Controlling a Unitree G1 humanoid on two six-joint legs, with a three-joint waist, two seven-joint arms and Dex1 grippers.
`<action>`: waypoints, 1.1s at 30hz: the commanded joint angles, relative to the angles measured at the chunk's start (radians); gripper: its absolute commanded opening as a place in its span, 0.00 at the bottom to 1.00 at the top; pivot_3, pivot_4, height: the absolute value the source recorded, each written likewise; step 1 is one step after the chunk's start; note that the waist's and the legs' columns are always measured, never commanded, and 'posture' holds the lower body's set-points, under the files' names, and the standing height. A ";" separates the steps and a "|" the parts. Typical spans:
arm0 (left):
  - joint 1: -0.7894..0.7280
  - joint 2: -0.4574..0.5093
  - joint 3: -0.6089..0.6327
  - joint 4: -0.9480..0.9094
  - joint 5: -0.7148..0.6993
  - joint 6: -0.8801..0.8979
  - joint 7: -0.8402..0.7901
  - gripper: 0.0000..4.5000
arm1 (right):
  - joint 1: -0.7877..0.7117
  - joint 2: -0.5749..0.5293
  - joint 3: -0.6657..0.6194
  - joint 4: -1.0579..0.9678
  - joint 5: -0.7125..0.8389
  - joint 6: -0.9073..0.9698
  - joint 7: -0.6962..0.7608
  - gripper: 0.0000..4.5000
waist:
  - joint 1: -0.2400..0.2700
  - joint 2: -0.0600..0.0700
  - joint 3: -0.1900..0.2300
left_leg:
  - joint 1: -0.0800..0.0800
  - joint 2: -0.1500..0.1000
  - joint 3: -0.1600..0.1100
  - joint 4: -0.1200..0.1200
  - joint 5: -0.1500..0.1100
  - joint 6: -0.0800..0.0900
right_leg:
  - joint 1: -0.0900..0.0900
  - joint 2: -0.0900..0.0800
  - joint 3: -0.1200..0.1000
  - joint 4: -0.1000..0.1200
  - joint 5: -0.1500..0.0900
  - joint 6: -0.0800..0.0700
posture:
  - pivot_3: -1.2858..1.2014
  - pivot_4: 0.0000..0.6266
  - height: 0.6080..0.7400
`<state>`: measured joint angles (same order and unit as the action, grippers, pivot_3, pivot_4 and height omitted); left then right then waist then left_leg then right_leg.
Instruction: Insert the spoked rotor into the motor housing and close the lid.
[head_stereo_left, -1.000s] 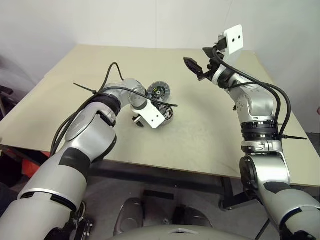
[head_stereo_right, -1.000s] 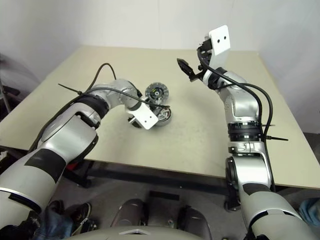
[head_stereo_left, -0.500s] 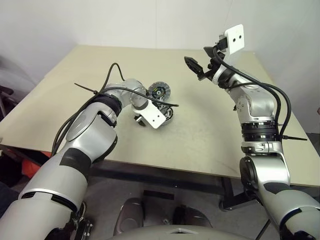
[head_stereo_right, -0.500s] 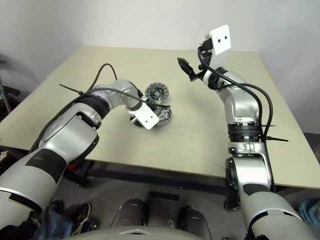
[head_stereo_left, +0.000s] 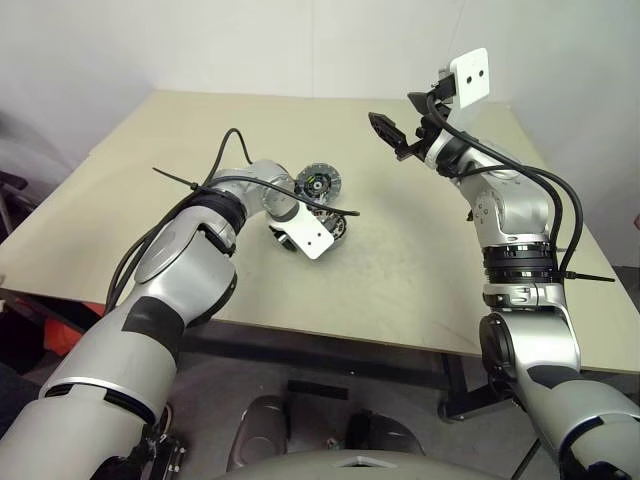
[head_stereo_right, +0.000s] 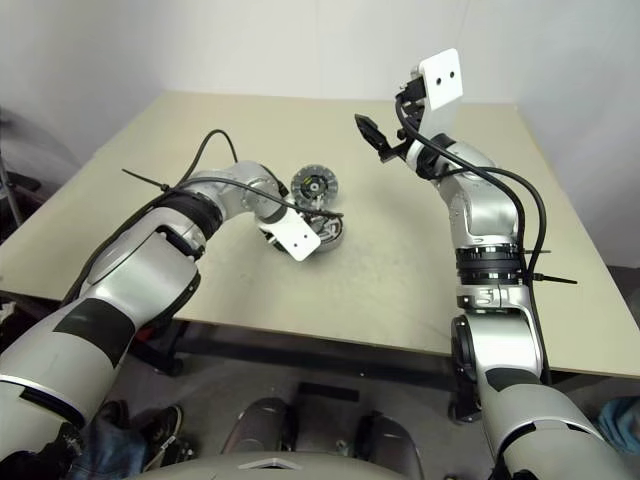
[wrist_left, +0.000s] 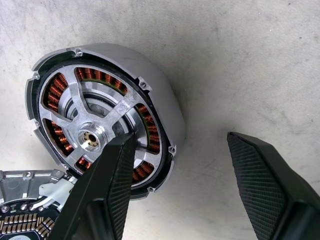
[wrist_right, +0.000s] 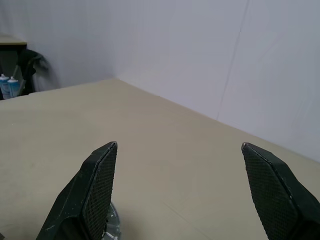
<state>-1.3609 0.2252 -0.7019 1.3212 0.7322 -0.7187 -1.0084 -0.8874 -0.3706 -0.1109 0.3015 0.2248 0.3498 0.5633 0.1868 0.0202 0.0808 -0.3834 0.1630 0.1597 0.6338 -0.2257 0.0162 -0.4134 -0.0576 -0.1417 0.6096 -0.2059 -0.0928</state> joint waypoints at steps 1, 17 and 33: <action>0.003 -0.002 0.003 -0.003 -0.004 0.001 -0.004 0.49 | -0.012 -0.010 -0.007 -0.054 0.010 -0.020 -0.004 1.00 | 0.000 0.000 0.000 | 0.000 0.000 0.000 0.000 0.000 0.000 | 0.000 0.000 0.000 0.000 0.000 0.000 | 0.52 0.00 1.00; 0.001 0.003 -0.005 -0.002 0.008 0.004 0.011 0.32 | -0.020 -0.015 -0.008 -0.042 0.002 -0.033 -0.008 1.00 | 0.000 0.000 0.000 | 0.001 0.000 0.000 0.000 0.001 0.000 | 0.001 0.000 0.000 0.000 0.000 0.001 | 0.52 0.00 1.00; -0.003 0.010 -0.015 -0.006 0.021 -0.006 0.025 0.02 | -0.020 -0.018 -0.002 -0.028 -0.003 -0.045 -0.016 1.00 | 0.000 0.001 -0.001 | 0.004 0.000 0.000 0.000 0.001 0.001 | 0.005 0.000 0.000 -0.001 0.001 0.002 | 0.52 0.00 1.00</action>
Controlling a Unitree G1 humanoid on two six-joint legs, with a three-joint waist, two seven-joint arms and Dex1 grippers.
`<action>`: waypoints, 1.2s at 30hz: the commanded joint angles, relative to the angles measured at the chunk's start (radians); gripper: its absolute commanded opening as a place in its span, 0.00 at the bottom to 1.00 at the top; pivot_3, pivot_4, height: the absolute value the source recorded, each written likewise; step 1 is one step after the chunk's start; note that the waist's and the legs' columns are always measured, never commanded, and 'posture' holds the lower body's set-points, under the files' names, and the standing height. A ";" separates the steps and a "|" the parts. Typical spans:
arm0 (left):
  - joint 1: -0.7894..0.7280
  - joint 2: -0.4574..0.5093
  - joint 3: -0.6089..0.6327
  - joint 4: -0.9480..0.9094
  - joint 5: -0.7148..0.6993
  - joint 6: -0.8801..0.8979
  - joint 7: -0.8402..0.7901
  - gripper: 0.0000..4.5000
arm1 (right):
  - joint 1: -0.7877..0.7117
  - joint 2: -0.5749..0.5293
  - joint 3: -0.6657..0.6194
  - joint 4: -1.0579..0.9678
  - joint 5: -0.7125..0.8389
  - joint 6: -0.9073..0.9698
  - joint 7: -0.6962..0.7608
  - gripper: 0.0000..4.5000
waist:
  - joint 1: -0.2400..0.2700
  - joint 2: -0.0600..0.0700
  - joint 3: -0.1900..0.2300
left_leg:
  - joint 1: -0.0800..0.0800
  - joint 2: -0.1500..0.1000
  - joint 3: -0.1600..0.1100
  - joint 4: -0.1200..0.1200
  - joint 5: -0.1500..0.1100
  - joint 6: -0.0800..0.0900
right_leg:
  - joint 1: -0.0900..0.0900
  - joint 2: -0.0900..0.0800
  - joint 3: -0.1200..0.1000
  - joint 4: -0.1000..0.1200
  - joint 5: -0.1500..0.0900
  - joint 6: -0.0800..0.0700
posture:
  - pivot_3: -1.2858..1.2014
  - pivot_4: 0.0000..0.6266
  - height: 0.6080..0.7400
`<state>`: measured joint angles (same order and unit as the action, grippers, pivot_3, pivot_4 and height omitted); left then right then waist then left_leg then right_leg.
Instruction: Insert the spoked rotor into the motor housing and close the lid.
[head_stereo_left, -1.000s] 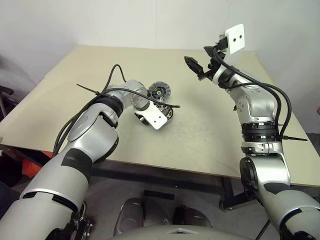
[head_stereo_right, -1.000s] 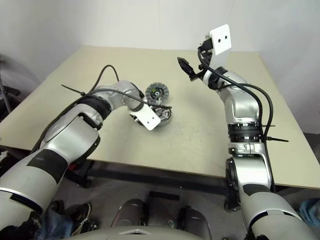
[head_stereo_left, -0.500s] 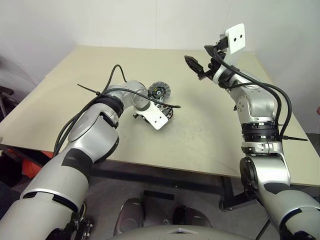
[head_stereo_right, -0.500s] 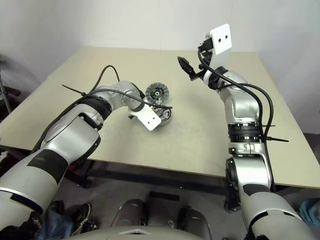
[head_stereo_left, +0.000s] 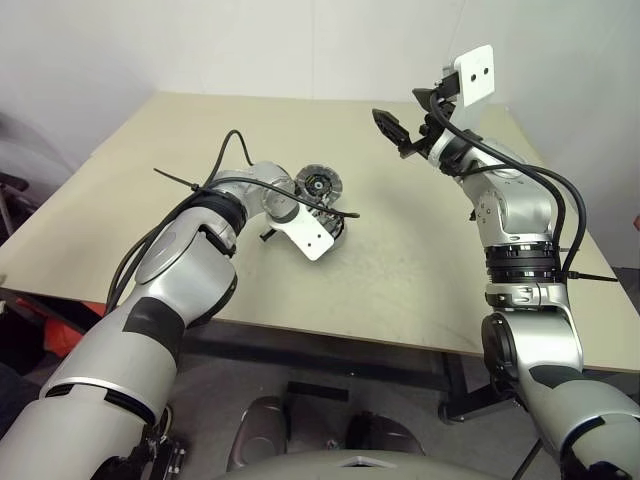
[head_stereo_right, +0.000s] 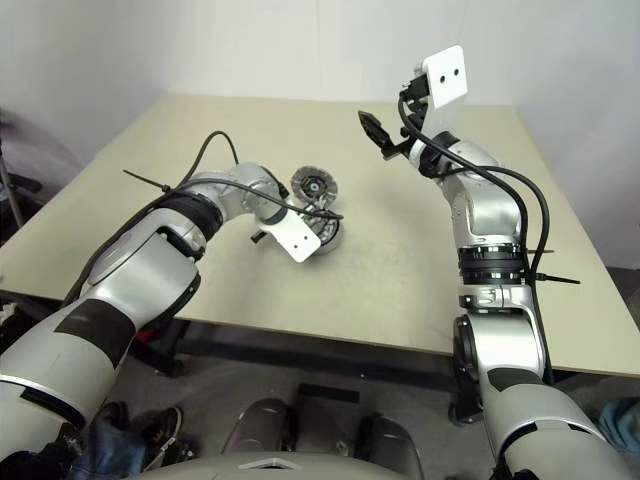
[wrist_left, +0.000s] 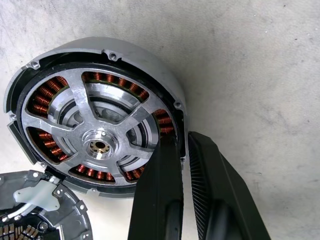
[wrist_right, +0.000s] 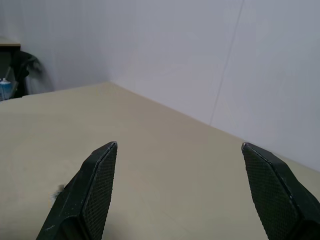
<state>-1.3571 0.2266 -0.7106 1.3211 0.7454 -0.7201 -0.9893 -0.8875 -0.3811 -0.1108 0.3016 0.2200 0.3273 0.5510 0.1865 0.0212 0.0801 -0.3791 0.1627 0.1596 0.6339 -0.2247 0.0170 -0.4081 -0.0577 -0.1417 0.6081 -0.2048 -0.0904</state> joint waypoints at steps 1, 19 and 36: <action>-0.009 0.008 -0.003 -0.006 0.004 -0.010 0.001 0.02 | -0.020 -0.007 -0.002 -0.028 0.002 -0.023 -0.004 1.00 | 0.000 0.000 0.000 | 0.000 0.000 0.000 0.000 0.000 0.000 | 0.000 0.000 0.000 0.000 0.000 0.000 | 0.52 0.00 1.00; -0.074 0.000 0.090 -0.054 -0.144 -0.196 -0.204 0.01 | -0.003 -0.006 0.017 -0.024 -0.013 -0.032 -0.002 1.00 | 0.002 0.000 0.000 | -0.004 0.000 0.000 0.000 -0.001 0.002 | -0.003 0.000 0.001 0.000 0.003 -0.006 | 0.52 0.00 1.00; -0.042 0.124 0.031 -0.056 -0.102 -0.353 -0.287 0.01 | 0.000 -0.004 0.019 -0.018 -0.025 -0.043 -0.004 1.00 | 0.002 0.000 0.000 | -0.005 0.000 0.000 0.000 -0.001 0.001 | -0.005 0.000 0.001 0.001 0.001 -0.002 | 0.52 0.00 1.00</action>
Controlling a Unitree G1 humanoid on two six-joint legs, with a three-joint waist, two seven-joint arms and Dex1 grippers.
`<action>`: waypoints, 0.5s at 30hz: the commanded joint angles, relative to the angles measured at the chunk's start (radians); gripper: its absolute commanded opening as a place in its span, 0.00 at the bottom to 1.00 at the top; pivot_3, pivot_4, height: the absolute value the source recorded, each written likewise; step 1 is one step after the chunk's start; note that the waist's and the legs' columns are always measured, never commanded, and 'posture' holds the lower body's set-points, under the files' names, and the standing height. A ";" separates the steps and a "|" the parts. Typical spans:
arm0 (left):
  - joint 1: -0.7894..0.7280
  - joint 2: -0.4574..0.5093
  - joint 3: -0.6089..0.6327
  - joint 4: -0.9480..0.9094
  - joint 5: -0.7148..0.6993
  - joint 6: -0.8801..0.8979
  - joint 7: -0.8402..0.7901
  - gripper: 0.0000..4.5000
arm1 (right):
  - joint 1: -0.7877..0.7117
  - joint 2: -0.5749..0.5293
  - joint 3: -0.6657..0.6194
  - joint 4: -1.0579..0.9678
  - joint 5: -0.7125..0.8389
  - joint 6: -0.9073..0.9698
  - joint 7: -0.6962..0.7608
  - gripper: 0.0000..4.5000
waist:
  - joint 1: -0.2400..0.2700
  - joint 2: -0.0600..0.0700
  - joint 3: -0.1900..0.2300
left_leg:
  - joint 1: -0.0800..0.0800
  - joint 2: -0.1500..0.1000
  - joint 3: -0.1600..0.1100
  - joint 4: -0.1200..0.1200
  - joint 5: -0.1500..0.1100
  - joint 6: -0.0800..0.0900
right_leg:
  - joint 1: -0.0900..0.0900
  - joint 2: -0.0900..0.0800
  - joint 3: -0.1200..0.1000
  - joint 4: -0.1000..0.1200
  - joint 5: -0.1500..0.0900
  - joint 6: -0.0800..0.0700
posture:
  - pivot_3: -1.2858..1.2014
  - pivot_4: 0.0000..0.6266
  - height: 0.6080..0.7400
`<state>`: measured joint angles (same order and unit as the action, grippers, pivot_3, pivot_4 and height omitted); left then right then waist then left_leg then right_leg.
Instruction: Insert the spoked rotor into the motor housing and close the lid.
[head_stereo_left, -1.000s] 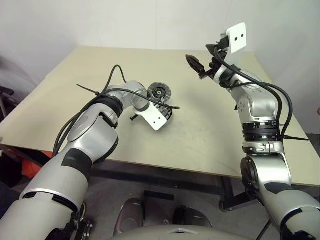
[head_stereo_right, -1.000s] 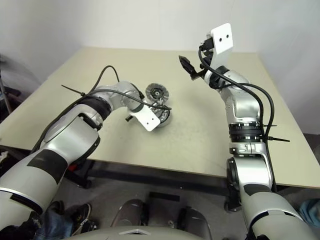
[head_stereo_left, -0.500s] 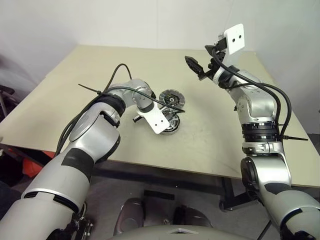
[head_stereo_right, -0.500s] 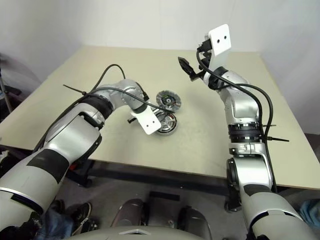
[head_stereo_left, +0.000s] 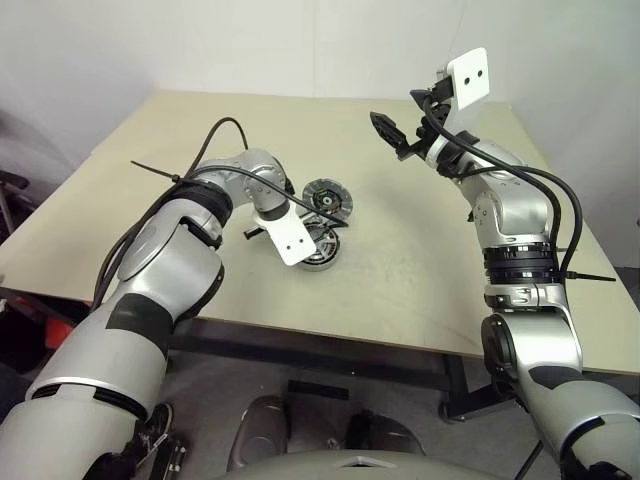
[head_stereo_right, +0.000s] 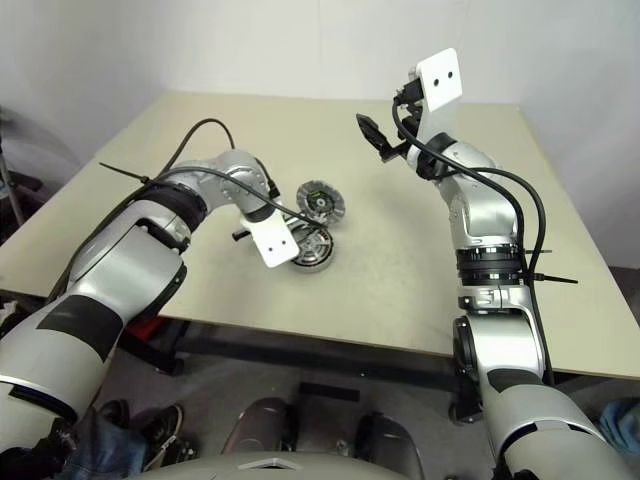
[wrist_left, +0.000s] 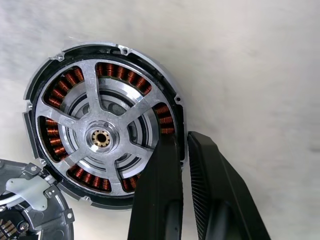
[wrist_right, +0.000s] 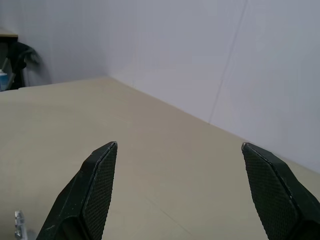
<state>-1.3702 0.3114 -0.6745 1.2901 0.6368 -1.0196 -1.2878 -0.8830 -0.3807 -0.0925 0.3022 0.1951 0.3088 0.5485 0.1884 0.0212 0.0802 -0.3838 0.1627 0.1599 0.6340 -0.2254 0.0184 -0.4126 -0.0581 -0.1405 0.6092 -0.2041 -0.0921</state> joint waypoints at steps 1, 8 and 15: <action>-0.033 0.046 -0.008 -0.023 0.011 -0.064 0.020 0.01 | -0.002 -0.006 0.001 -0.019 -0.001 -0.025 -0.002 1.00 | 0.000 0.000 0.000 | 0.000 0.000 0.000 0.000 0.000 0.000 | 0.000 0.000 0.000 0.000 0.000 0.000 | 0.52 0.00 1.00; -0.077 0.091 -0.069 -0.029 0.121 -0.191 0.212 0.01 | 0.028 -0.014 -0.005 -0.053 0.001 -0.013 -0.007 1.00 | -0.001 0.000 0.000 | -0.001 0.000 0.000 0.000 0.000 -0.001 | -0.001 0.000 0.000 0.001 -0.001 0.001 | 0.52 0.00 1.00; -0.101 0.090 -0.131 -0.007 0.236 -0.186 0.448 0.01 | 0.058 -0.027 -0.014 -0.093 0.006 0.004 -0.019 1.00 | -0.003 0.000 0.000 | -0.001 0.000 0.000 0.000 0.000 -0.001 | -0.001 0.000 0.000 0.000 -0.001 0.002 | 0.52 0.00 1.00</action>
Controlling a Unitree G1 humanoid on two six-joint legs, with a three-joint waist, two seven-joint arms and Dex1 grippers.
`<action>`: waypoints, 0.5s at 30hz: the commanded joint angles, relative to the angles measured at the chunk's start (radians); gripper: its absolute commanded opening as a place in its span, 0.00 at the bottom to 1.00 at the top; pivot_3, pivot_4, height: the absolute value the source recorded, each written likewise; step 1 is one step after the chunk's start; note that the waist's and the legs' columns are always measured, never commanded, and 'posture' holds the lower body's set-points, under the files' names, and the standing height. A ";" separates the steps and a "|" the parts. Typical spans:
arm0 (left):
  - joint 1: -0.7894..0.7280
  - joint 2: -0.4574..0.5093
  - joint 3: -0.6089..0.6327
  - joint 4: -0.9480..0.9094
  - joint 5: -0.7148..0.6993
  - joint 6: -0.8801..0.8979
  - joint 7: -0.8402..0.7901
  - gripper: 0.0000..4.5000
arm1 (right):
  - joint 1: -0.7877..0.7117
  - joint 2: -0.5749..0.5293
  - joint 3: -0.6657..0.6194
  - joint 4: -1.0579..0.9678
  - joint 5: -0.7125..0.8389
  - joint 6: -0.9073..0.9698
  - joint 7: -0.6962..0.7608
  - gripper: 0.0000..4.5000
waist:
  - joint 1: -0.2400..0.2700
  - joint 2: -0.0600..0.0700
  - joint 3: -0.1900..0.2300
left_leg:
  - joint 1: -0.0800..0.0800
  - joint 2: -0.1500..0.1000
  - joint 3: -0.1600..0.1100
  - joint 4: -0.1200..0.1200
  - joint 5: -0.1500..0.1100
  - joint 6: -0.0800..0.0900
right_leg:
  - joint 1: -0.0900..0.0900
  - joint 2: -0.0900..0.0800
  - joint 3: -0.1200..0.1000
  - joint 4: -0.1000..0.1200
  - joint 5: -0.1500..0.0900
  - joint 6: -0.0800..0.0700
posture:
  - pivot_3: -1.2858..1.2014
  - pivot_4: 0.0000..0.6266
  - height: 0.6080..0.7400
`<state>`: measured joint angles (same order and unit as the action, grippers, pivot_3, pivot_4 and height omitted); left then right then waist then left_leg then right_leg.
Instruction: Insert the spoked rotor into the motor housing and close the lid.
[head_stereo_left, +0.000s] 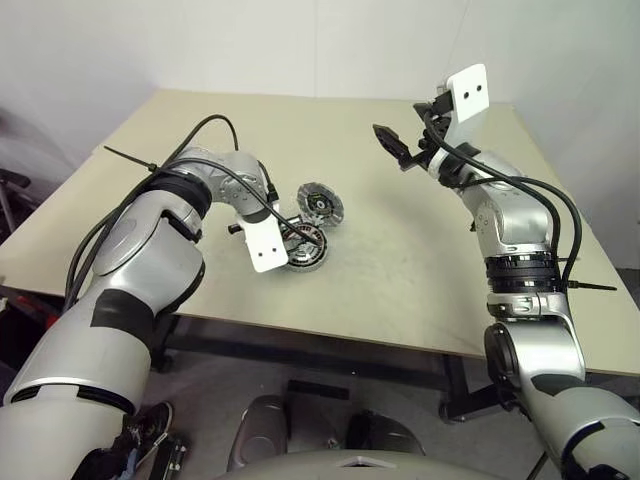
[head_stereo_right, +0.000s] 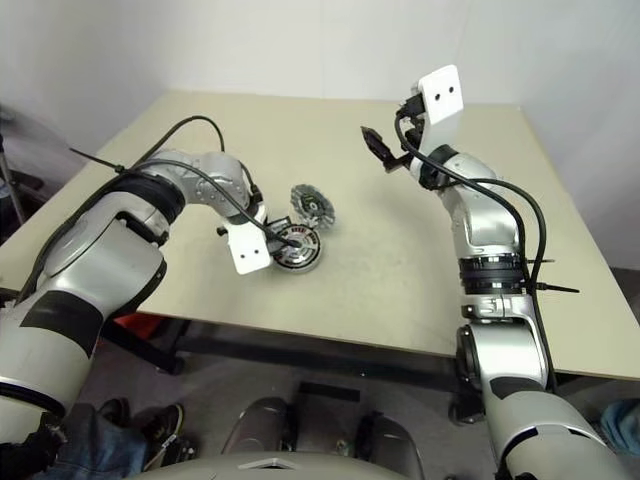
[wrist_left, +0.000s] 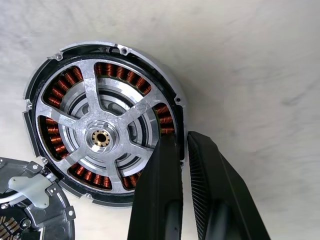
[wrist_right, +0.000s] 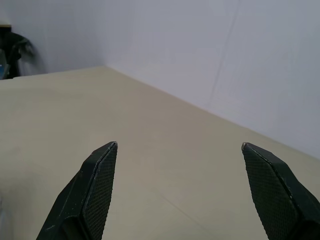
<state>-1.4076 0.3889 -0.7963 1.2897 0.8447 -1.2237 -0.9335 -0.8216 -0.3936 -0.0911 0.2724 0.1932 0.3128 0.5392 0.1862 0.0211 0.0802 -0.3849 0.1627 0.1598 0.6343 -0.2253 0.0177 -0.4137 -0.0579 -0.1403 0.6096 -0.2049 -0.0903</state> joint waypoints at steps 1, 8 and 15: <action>-0.066 0.011 -0.012 -0.001 0.039 0.035 0.121 0.01 | 0.002 -0.015 -0.015 -0.070 0.008 0.002 -0.012 1.00 | -0.001 0.000 0.000 | 0.000 0.000 0.000 0.000 0.000 0.000 | 0.000 0.000 0.000 0.000 0.000 0.000 | 0.52 0.00 1.00; -0.071 0.017 -0.034 0.025 0.078 0.055 0.217 0.01 | 0.015 -0.022 -0.015 -0.092 0.012 0.017 -0.020 1.00 | -0.003 0.000 0.000 | -0.001 -0.001 -0.001 0.000 0.000 0.000 | 0.000 0.000 0.000 -0.001 0.000 0.003 | 0.52 0.00 1.00; -0.062 0.013 0.004 0.052 0.040 0.107 0.191 0.01 | 0.014 -0.019 -0.008 -0.090 0.011 0.020 -0.020 1.00 | -0.003 0.000 0.000 | -0.003 -0.002 -0.003 0.000 0.000 0.000 | 0.000 0.000 -0.001 -0.002 0.000 0.005 | 0.52 0.00 1.00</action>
<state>-1.4168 0.3880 -0.8358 1.3363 0.9314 -1.1419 -0.7306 -0.7923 -0.4068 -0.0925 0.2253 0.1954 0.3377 0.5231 0.1837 0.0209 0.0803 -0.3877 0.1608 0.1566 0.6346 -0.2257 0.0181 -0.4137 -0.0580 -0.1417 0.6077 -0.2053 -0.0857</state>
